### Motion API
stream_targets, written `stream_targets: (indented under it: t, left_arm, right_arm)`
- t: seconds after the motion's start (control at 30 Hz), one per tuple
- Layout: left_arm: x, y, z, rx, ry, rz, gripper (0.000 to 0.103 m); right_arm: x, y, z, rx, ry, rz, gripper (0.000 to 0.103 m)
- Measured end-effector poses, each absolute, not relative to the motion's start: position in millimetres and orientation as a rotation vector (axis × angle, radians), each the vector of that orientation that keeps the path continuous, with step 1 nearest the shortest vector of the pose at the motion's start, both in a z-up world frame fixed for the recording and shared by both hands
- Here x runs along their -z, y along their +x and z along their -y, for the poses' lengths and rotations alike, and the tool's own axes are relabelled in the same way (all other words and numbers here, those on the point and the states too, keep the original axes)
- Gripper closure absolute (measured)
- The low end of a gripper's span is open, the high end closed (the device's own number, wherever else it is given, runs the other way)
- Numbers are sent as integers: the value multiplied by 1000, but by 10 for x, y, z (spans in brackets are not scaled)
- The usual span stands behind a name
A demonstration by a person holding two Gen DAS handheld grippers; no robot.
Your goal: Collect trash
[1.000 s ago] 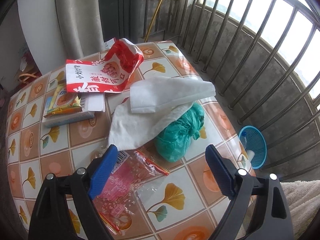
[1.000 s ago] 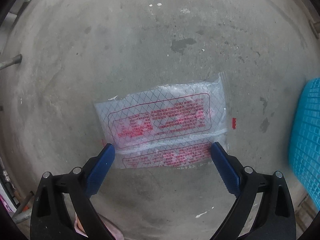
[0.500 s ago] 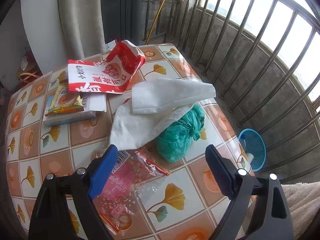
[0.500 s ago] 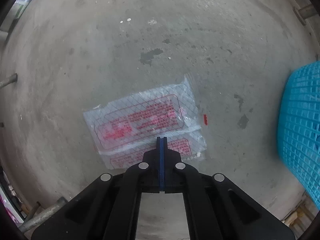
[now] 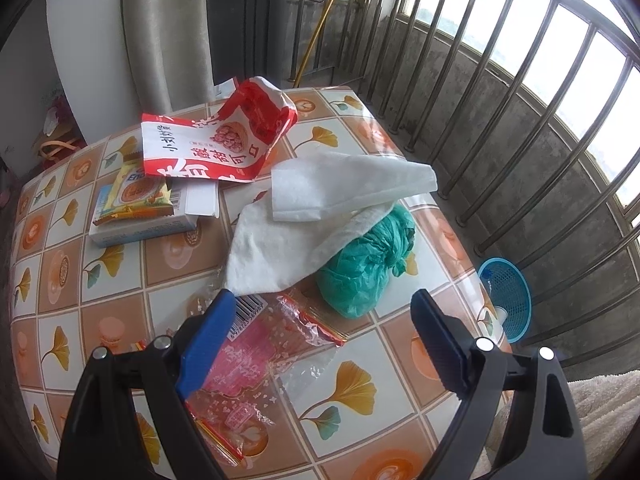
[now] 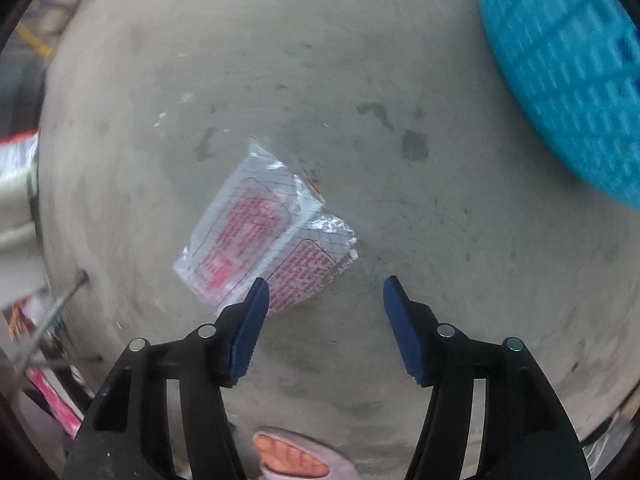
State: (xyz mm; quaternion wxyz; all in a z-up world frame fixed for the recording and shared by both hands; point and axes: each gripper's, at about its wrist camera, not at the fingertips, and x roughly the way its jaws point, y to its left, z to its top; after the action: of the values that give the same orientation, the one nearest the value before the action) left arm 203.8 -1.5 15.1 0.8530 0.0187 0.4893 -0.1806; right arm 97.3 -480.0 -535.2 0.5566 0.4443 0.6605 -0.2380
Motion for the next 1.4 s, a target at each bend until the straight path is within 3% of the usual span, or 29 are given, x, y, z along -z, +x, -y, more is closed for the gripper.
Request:
stream_targets:
  t: [0.17, 0.37, 0.5, 0.63, 0.67, 0.77, 0.9, 1.13, 1.27, 1.33, 1.4]
  left_arm:
    - [-110, 2078, 10, 372, 38, -1042, 16]
    - [-77, 2111, 3, 357, 42, -1051, 16]
    - [-61, 2136, -14, 343, 41, -1055, 16]
    - [-40, 2156, -34, 332, 38, -1059, 16]
    - [-38, 2157, -38, 331, 37, -1059, 16]
    - [-43, 2157, -42, 332, 37, -1056, 16]
    - [-63, 2146, -50, 339, 39, -1043, 16]
    - [-64, 2130, -108, 346, 7, -1030, 16]
    - [-80, 2083, -130, 366, -18, -1018, 16]
    - [-102, 2050, -135, 378, -28, -1007, 16]
    - [-132, 2002, -144, 392, -41, -994, 16]
  right_arm:
    - [5571, 1016, 4896, 623, 1259, -1562, 34]
    - [5622, 1318, 4972, 713, 1268, -1555, 37]
    - [5587, 1583, 4910, 795, 1079, -1608, 56]
    - [5603, 1746, 4788, 822, 964, -1632, 88]
    - [5590, 1775, 4724, 825, 953, -1638, 93]
    - [5613, 1837, 4608, 821, 933, -1629, 95]
    - [5131, 1894, 4287, 724, 875, -1489, 96]
    - [3289, 1327, 4003, 490, 589, -1070, 96]
    - [2316, 681, 4152, 640, 378, -845, 96]
    - [2193, 427, 4457, 720, 338, -814, 96]
    - [2416, 220, 4747, 785, 375, -840, 96]
